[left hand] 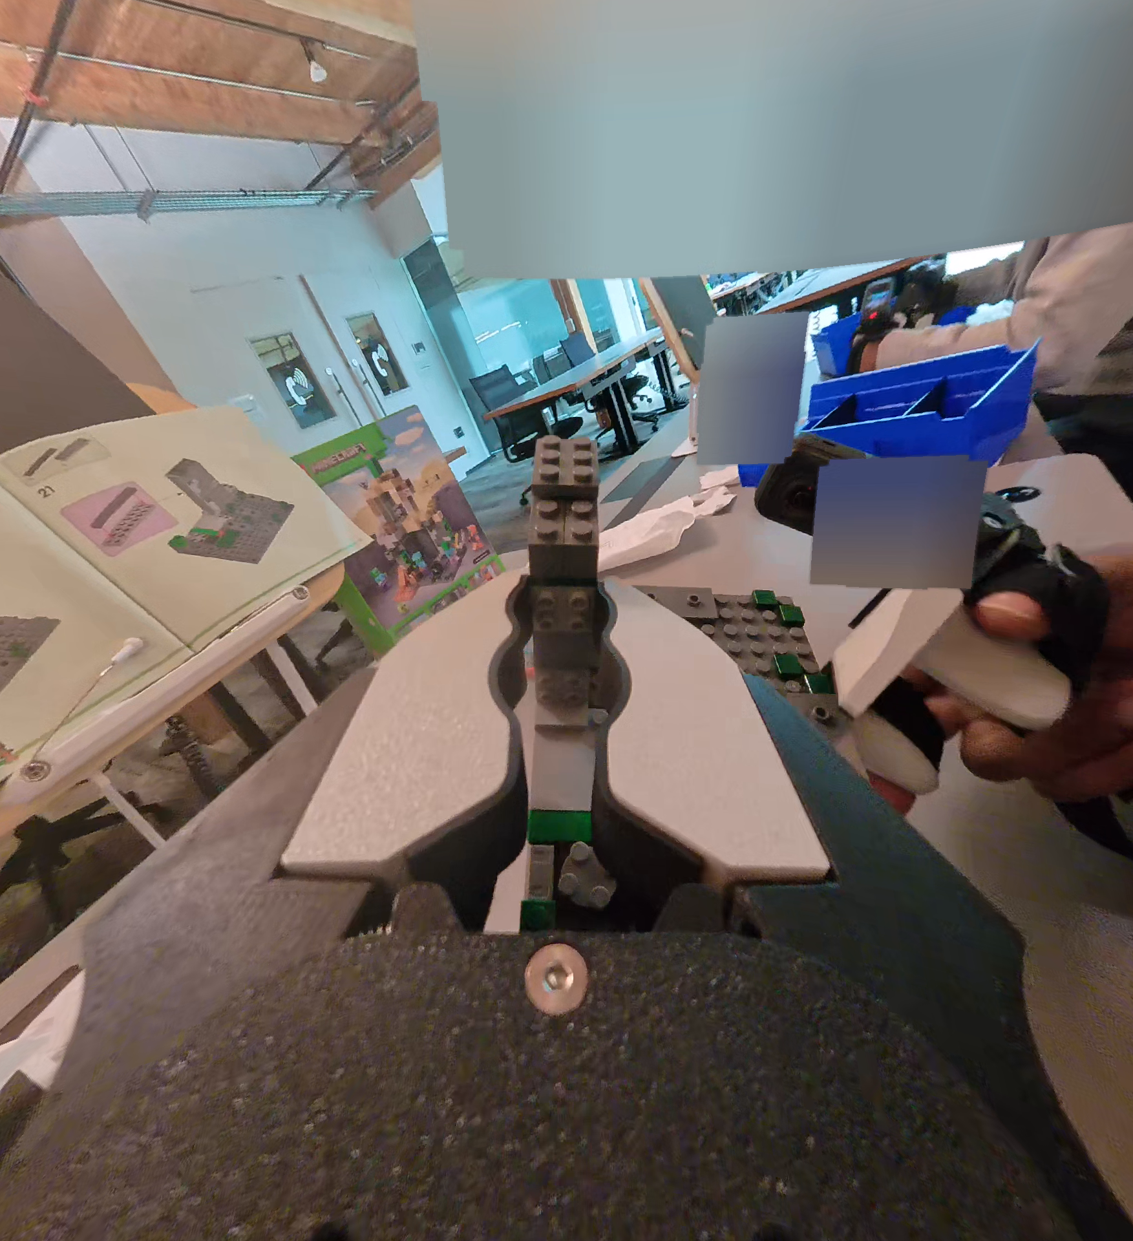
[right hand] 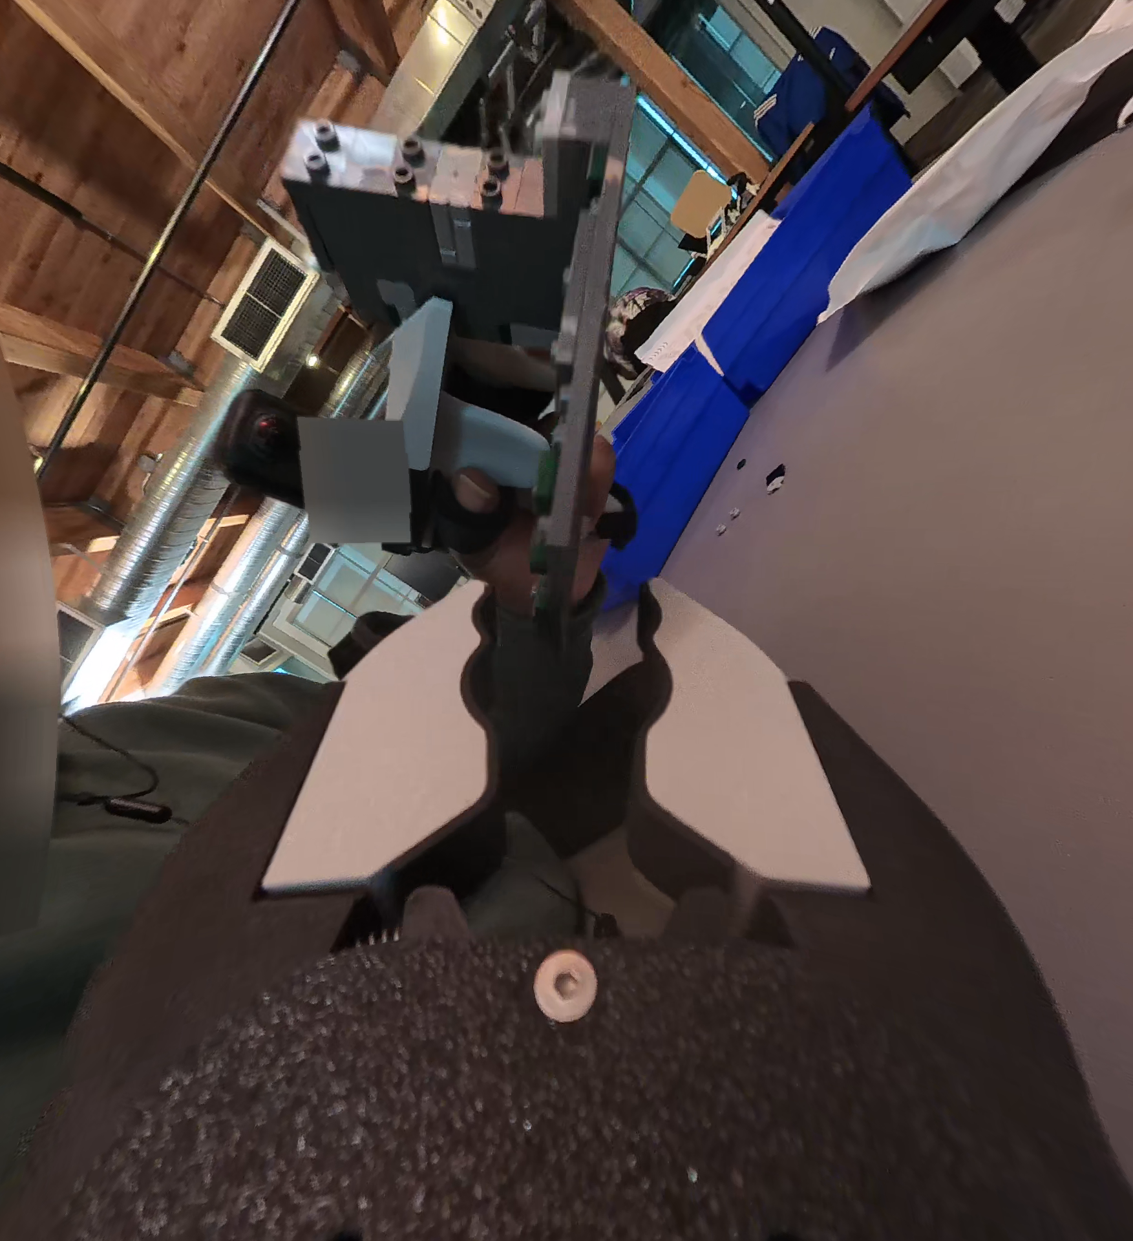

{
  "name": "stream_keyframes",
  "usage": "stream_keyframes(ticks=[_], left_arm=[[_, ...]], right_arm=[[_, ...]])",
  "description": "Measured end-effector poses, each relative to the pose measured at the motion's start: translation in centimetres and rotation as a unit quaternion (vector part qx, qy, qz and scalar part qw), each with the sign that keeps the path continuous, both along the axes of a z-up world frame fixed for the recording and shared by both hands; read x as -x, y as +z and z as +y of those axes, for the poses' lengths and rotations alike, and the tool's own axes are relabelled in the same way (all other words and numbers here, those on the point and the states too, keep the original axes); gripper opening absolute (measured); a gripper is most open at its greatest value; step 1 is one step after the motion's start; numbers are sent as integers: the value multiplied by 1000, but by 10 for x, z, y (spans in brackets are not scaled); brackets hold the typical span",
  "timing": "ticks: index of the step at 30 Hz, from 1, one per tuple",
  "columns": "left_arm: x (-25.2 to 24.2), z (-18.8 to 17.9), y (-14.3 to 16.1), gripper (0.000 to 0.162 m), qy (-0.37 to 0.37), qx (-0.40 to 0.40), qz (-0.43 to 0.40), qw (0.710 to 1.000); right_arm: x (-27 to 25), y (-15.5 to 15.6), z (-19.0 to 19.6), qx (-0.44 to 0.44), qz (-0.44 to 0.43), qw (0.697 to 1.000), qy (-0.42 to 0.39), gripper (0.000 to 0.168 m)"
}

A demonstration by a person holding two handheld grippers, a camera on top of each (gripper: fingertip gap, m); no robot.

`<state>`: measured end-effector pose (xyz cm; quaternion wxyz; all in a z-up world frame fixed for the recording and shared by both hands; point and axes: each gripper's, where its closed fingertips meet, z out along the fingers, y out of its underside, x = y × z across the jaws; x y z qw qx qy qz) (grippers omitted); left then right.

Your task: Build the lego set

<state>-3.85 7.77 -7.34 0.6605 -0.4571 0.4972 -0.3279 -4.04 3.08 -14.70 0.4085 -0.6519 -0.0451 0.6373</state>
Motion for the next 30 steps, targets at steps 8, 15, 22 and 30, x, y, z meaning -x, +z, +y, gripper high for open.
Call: stream_keyframes(ticks=[8,15,22,30], left_arm=[[-2,-18,-11,17,-63,19,6,998],[-12,-31,-23,17,-68,-15,45,997],[-14,-27,-34,17,-63,-17,69,995],[-13,-26,-41,17,-65,-18,77,995]], right_arm=[[-26,11,7,5,-67,997,44,45],[-8,2,10,19,-106,988,107,11],[-11,-9,17,24,-97,992,81,8],[-10,-15,17,41,-76,993,84,8]])
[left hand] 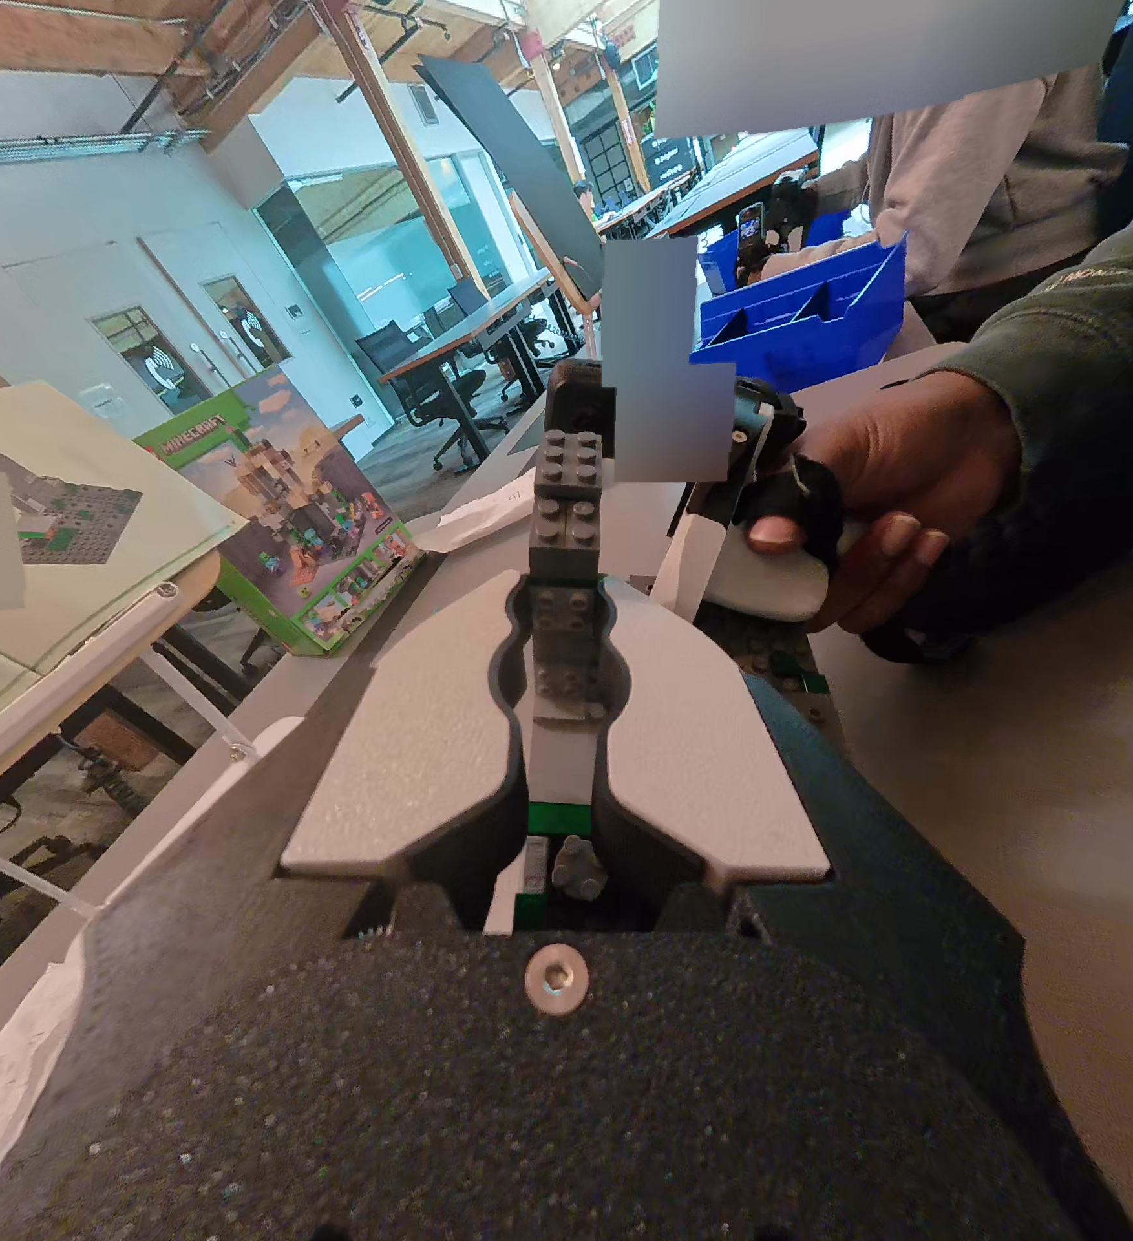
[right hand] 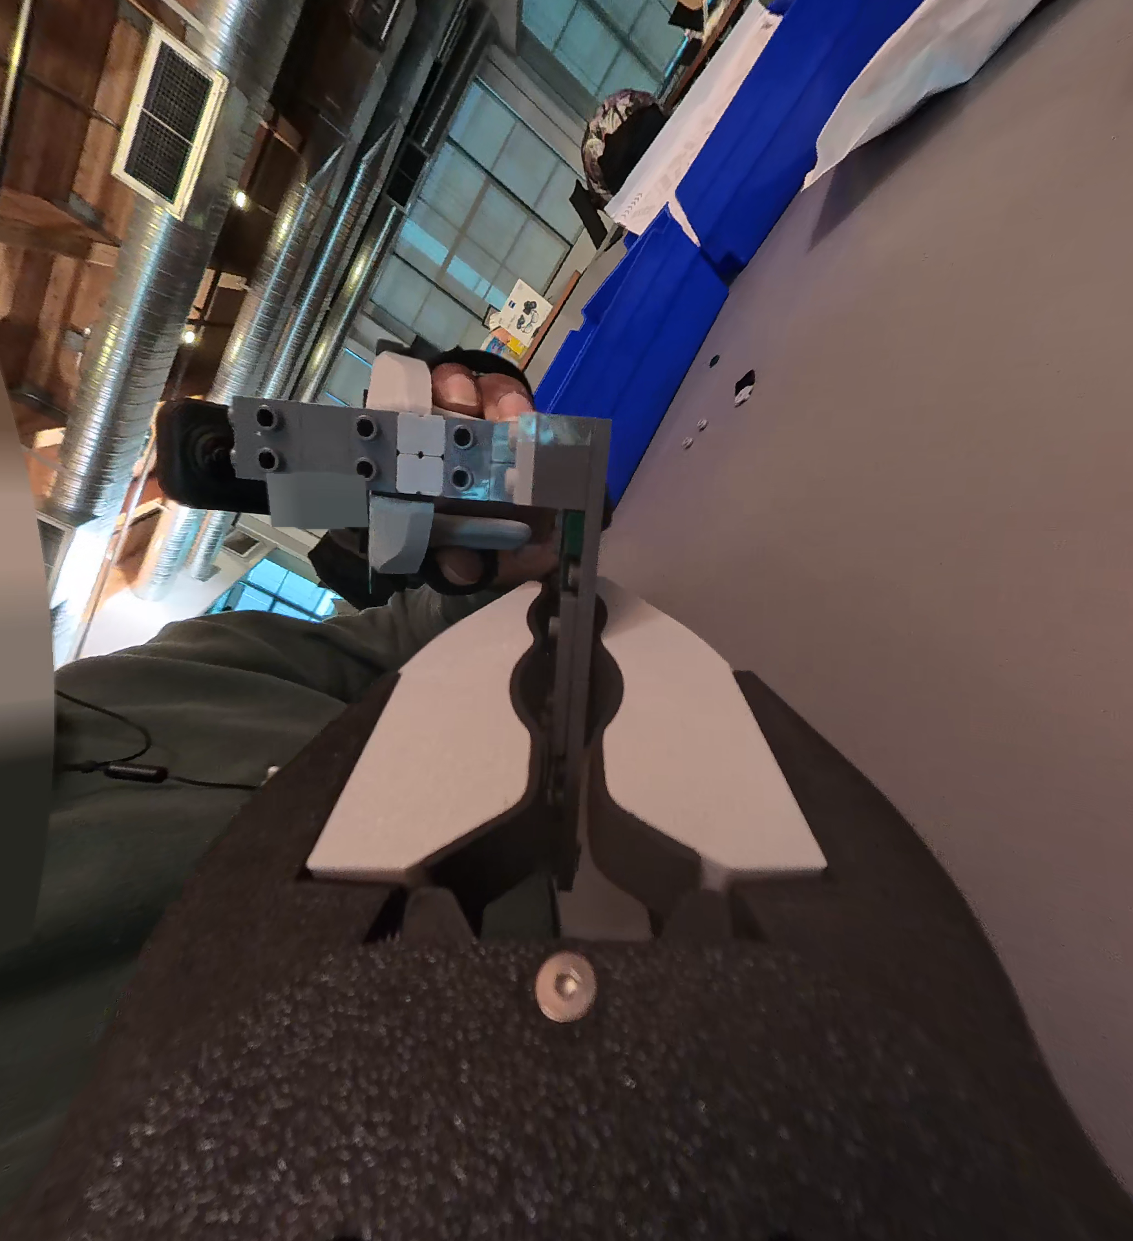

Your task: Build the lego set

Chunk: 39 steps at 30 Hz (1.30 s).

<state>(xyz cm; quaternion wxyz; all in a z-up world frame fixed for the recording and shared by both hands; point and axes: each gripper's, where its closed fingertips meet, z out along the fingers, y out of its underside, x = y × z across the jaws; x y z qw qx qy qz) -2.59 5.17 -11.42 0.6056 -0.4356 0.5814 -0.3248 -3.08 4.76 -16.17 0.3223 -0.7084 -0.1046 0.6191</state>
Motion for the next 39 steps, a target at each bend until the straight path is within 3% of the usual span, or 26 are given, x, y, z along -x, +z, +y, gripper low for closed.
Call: stream_keyframes(ticks=[2,5,12,24,26,31,39], left_arm=[[0,0,-2,17,-4,12,1,1000],[2,2,-4,17,-4,23,2,1000],[3,6,-10,17,-12,71,4,997],[-1,19,-16,17,-33,125,19,991],[-2,23,-14,17,-51,147,14,988],[1,36,-12,17,-118,252,5,961],[-2,53,-32,16,-223,473,22,852]], right_arm=[[0,-1,-2,3,0,1000,4,9],[-5,3,-4,10,19,1000,3,27],[-22,-2,0,24,17,999,-30,9],[-25,-9,9,42,36,997,-55,9],[-26,-2,8,21,34,998,-49,19],[-39,11,5,-60,-12,997,-49,20],[-64,4,3,-191,-153,967,-68,23]])
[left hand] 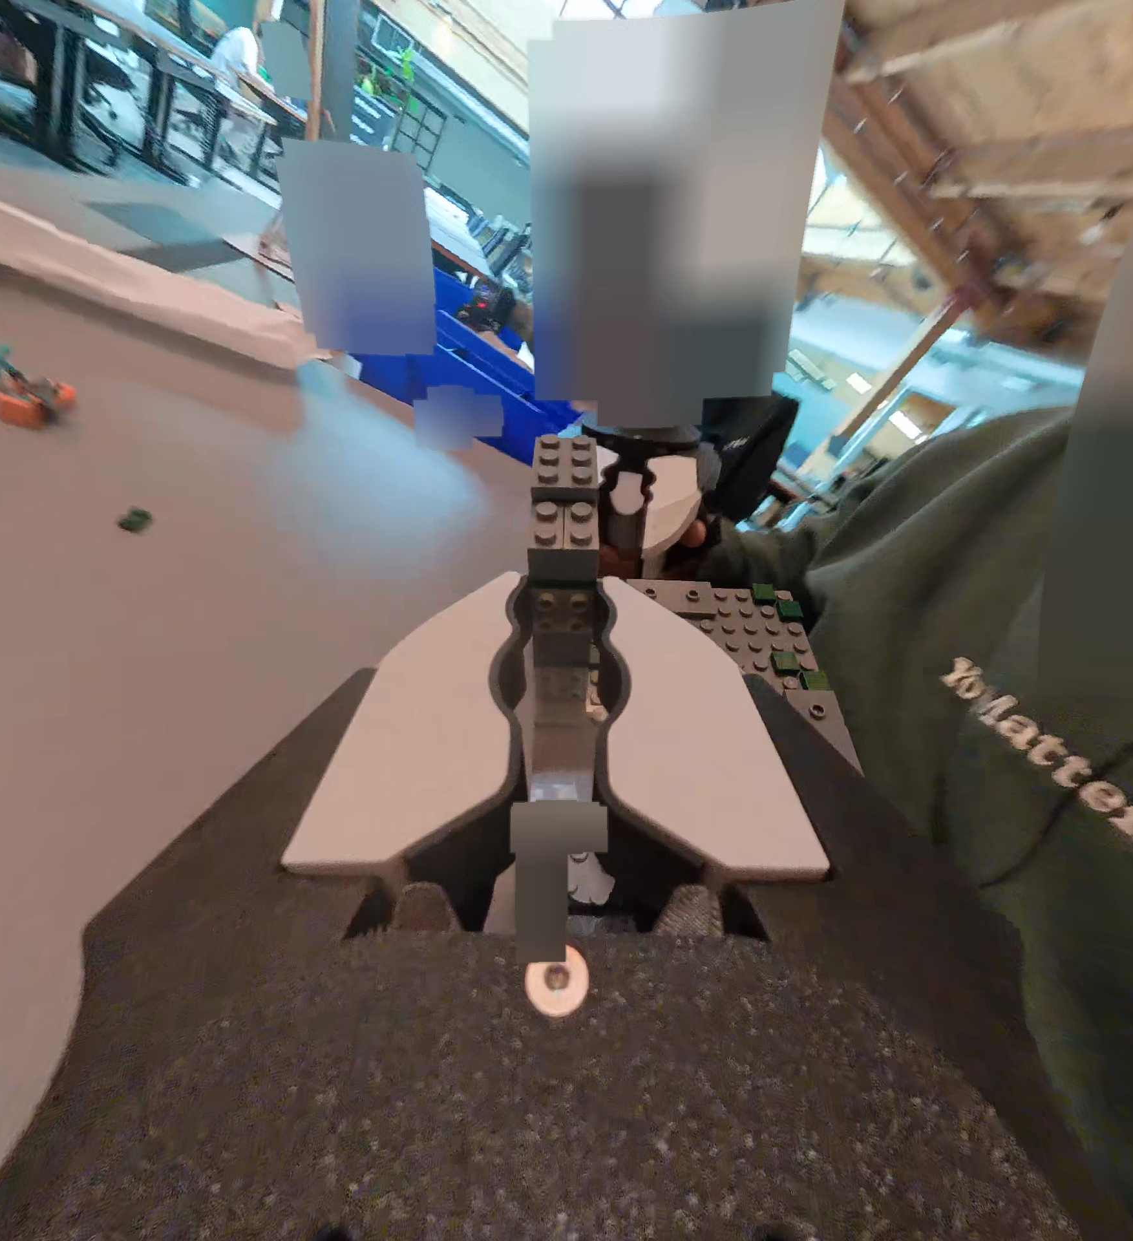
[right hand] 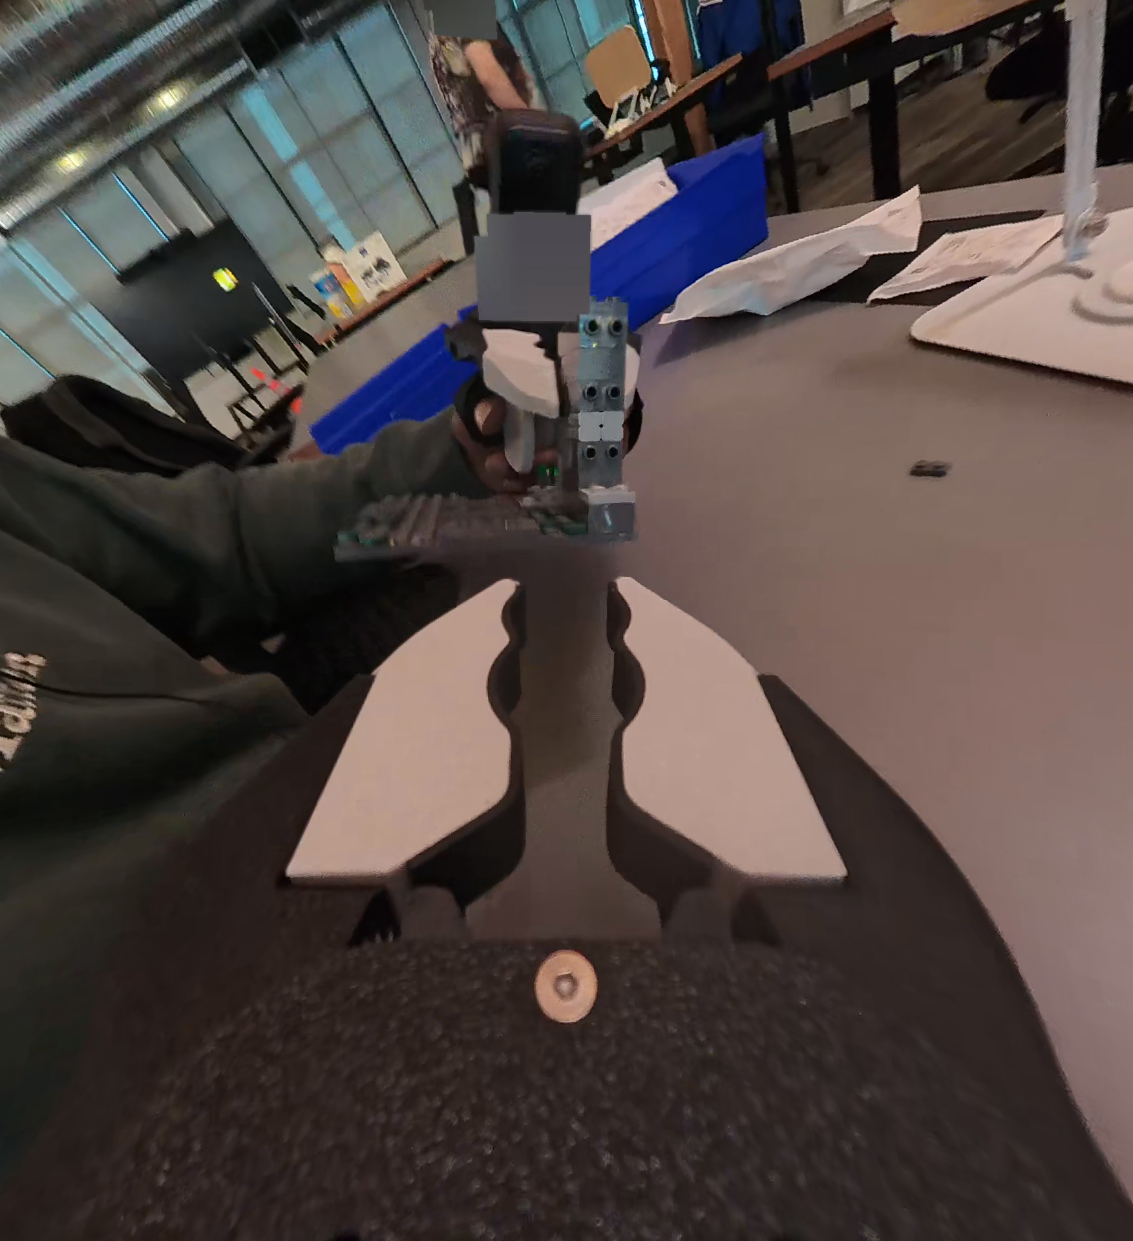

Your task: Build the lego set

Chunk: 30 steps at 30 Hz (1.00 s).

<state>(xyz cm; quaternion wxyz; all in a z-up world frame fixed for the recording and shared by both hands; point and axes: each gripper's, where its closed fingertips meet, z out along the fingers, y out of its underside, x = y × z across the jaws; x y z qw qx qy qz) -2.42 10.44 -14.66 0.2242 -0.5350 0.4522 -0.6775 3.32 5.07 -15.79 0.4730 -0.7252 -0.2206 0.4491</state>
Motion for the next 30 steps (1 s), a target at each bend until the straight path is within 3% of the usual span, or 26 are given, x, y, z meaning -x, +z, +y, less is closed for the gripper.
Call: stream_keyframes(ticks=[3,9,11,15,20,30], left_arm=[[-4,7,-6,16,-15,53,4,998],[-14,16,-18,16,-18,63,27,998],[-20,23,-27,16,-2,36,53,998],[-33,44,-63,16,48,-122,144,981],[-50,55,-78,16,52,-219,154,962],[-55,59,-93,17,49,-265,165,949]], right_arm=[[-5,-4,-2,-18,-27,999,-1,26],[-16,-8,-2,-18,-19,1000,-2,27],[-20,-11,0,-18,-24,1000,-5,23],[-26,-15,5,-28,-43,999,-13,10],[-31,-20,11,-25,-46,998,-19,0],[-32,-34,21,-16,-86,996,-28,0]])
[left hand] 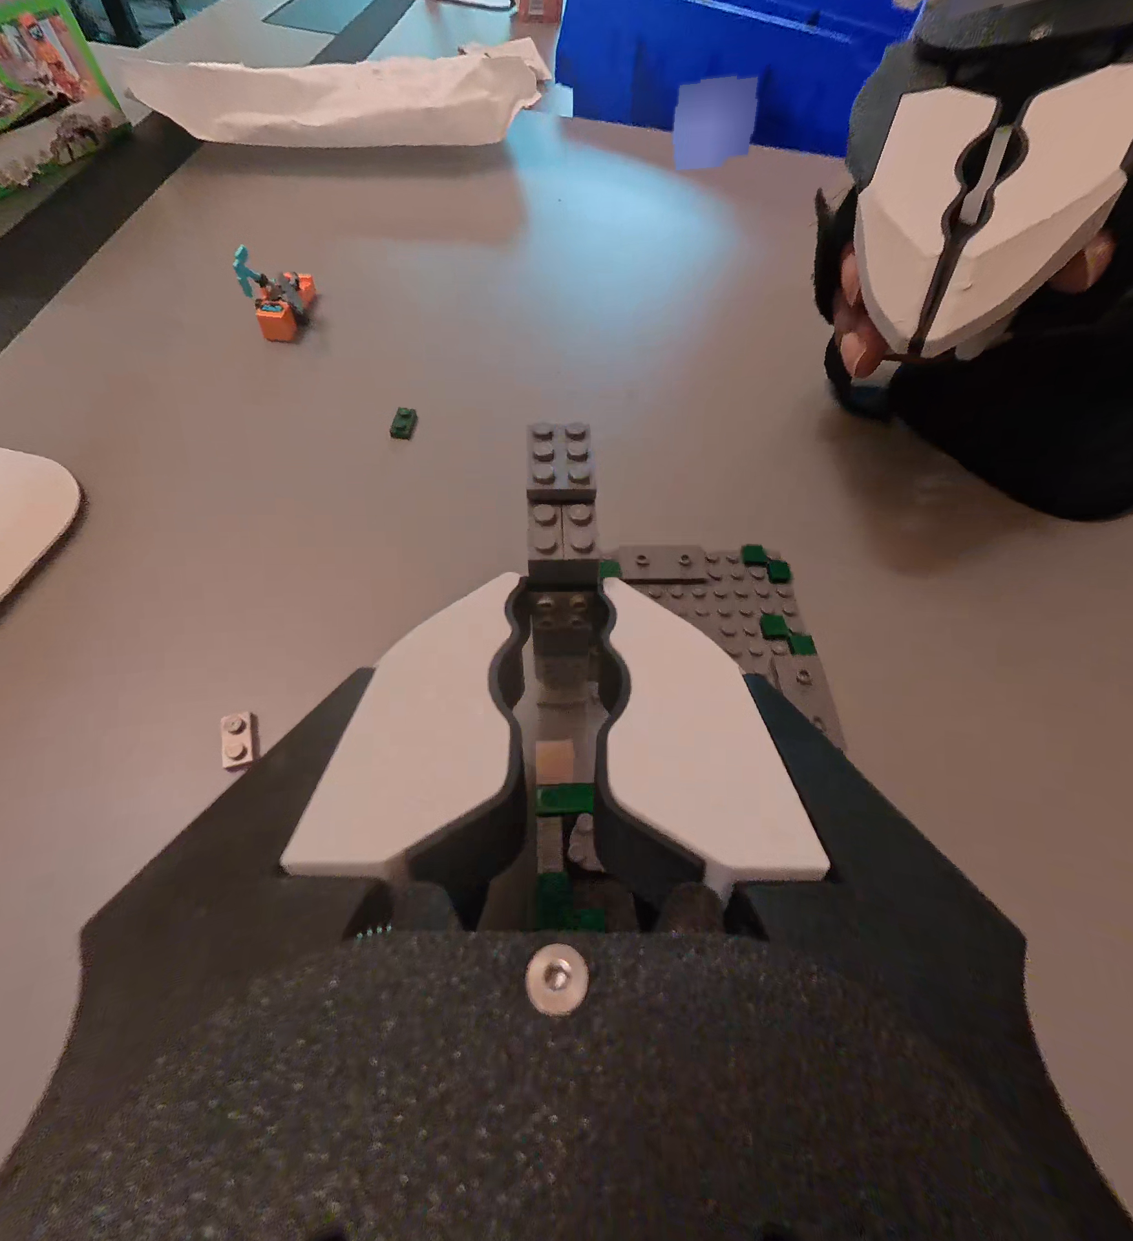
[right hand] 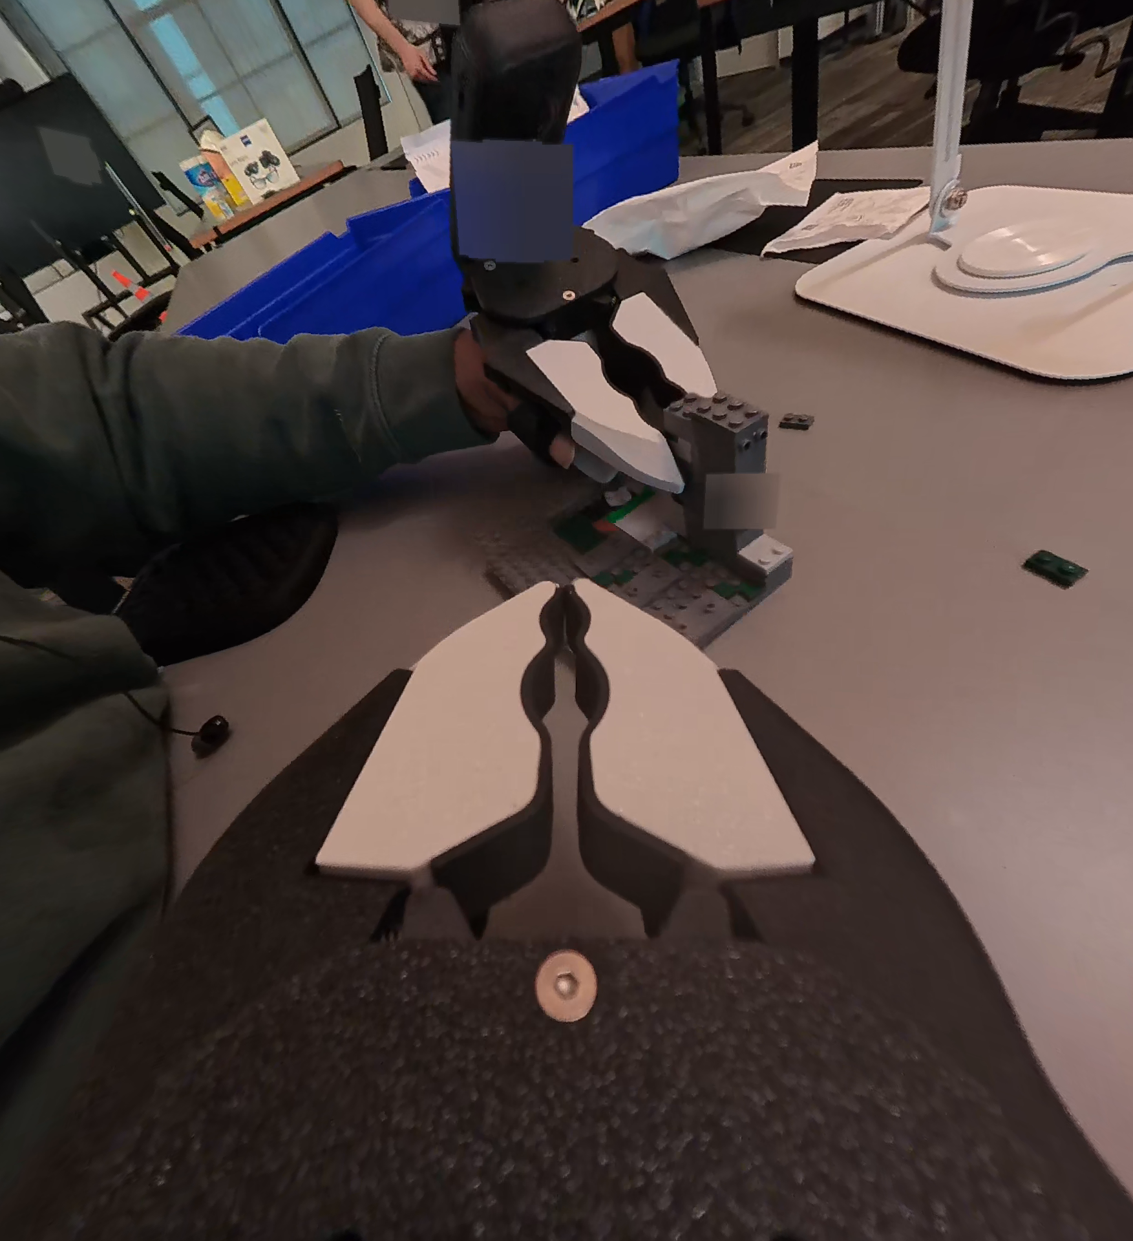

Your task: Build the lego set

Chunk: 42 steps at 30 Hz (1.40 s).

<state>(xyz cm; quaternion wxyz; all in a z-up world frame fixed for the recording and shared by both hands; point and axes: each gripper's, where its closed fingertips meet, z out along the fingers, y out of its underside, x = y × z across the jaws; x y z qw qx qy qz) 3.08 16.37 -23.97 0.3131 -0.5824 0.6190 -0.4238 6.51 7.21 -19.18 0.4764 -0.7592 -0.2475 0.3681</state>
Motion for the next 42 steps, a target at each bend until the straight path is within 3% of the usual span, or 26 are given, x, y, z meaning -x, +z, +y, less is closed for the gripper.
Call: stream_keyframes(ticks=[5,10,17,24,28,31,38,42], left_arm=[[2,1,0,18,0,-10,1,1000],[11,6,11,32,27,-7,-12,1000],[28,7,34,25,104,-22,-39,994],[36,-11,37,25,155,-48,-13,987],[34,-9,31,27,181,-90,13,979],[24,-4,25,30,179,-85,24,980],[4,4,16,33,142,-70,24,987],[0,6,8,29,121,-77,28,989]], right_arm=[[9,-1,6,2,-4,1000,9,0],[12,-1,8,-2,-6,1000,12,2],[11,-4,14,-10,-4,1000,7,3],[9,2,39,-44,-88,995,30,6],[4,13,69,-56,-157,982,90,6],[9,13,87,-14,-187,967,173,10],[26,-3,101,97,-208,919,321,18],[28,-13,102,146,-197,901,357,21]])
